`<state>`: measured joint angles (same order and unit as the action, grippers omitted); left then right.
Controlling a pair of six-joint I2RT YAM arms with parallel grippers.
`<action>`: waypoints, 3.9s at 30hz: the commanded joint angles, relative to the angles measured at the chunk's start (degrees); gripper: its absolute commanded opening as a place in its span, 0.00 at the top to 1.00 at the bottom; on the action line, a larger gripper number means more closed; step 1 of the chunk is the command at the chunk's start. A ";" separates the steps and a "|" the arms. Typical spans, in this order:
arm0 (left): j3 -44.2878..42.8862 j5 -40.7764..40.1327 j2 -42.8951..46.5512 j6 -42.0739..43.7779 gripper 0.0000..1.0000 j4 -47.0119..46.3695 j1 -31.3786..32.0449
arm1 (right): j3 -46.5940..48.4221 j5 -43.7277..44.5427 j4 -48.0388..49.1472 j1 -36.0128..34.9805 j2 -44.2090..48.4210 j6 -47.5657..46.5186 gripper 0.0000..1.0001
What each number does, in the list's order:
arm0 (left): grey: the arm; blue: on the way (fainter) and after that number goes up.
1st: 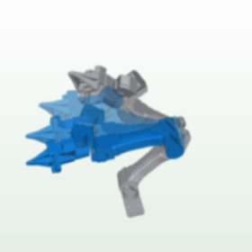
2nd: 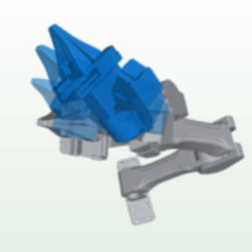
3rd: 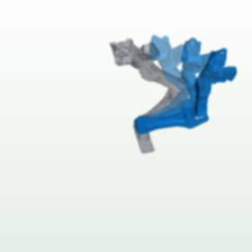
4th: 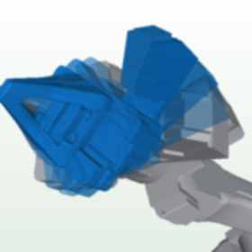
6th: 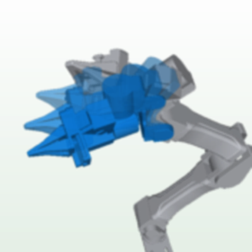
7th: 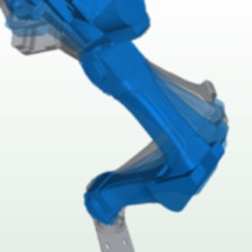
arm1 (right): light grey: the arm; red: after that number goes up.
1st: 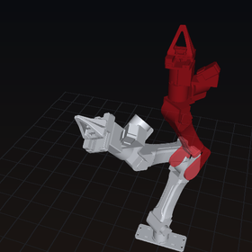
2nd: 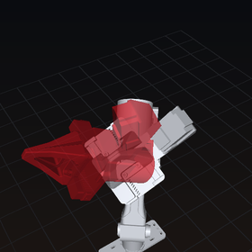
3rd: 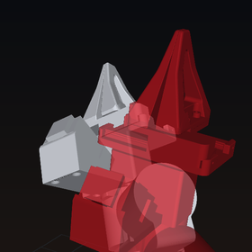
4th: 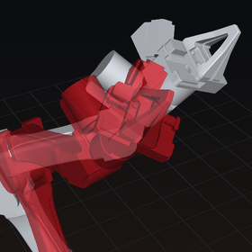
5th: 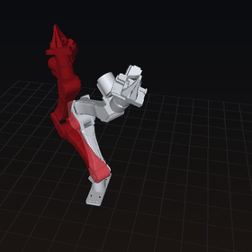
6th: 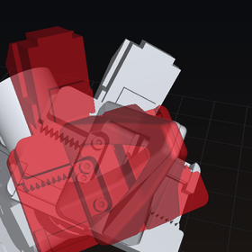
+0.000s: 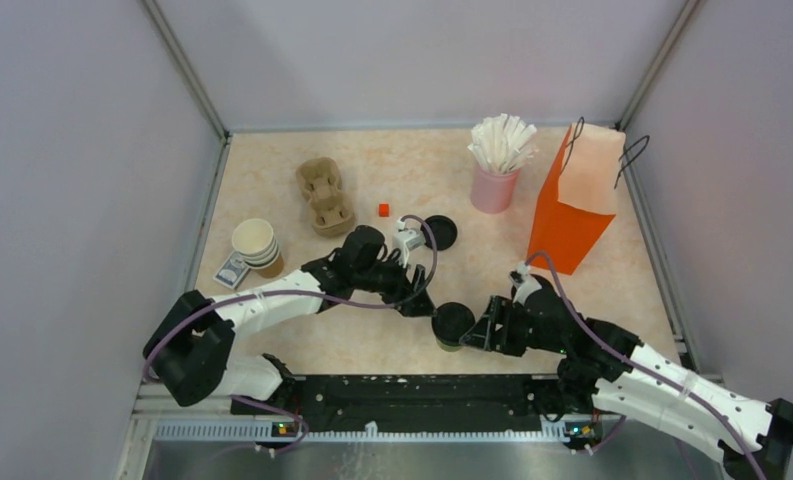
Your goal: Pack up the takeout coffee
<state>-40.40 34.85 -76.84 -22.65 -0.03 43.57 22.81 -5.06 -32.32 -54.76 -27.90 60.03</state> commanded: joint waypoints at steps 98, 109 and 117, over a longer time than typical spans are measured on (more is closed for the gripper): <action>19.20 -27.23 10.84 -30.63 0.23 -18.93 8.90 | -17.81 2.42 24.92 -0.96 -11.88 4.17 0.55; 20.03 -28.15 9.90 -30.34 0.25 -18.36 8.90 | -19.64 2.65 27.99 -1.09 -16.30 3.96 0.66; 20.67 -30.00 11.15 -30.04 0.28 -16.59 8.90 | -19.56 4.44 26.60 -1.09 -17.09 3.15 0.72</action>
<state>-20.47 8.60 -65.19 -55.31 -21.08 52.27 7.88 -3.14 11.60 -55.11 -40.60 67.79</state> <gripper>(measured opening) 0.727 0.439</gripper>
